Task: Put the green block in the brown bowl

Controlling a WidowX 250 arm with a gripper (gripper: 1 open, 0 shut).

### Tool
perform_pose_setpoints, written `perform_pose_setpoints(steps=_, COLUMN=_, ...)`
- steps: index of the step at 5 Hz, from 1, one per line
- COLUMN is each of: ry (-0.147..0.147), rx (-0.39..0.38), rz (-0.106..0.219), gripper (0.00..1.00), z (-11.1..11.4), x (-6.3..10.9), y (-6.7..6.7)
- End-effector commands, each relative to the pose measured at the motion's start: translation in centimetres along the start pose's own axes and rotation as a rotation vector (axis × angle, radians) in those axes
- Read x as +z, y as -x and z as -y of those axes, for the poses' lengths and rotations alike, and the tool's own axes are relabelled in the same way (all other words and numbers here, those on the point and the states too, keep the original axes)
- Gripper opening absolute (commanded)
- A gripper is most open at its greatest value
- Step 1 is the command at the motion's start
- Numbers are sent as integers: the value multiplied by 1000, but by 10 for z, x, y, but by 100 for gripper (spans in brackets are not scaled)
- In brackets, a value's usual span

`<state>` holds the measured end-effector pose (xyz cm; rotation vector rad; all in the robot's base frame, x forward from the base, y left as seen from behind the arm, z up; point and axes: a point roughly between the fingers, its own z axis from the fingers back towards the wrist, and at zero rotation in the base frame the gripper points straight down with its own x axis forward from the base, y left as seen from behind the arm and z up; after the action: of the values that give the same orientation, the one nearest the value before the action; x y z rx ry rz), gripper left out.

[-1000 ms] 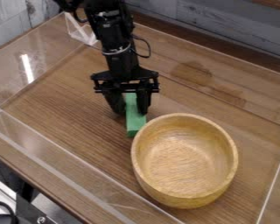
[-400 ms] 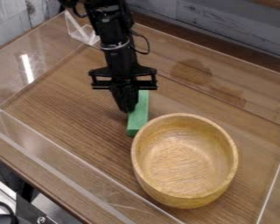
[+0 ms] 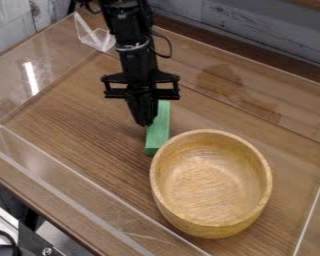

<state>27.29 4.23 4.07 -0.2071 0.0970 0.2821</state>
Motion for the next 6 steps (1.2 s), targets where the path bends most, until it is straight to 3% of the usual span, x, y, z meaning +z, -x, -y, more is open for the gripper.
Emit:
perform_pose_setpoints(steps=1, ry=-5, rx=-36, rz=62, gripper=0, z=4, x=25, y=-9)
perform_pose_setpoints(steps=4, ry=-9, rx=-97, rz=61, gripper=0, z=6, x=46, y=-9)
perform_pose_setpoints(steps=6, ry=-10, rx=-111, rz=65, gripper=0, z=7, x=51, y=-16)
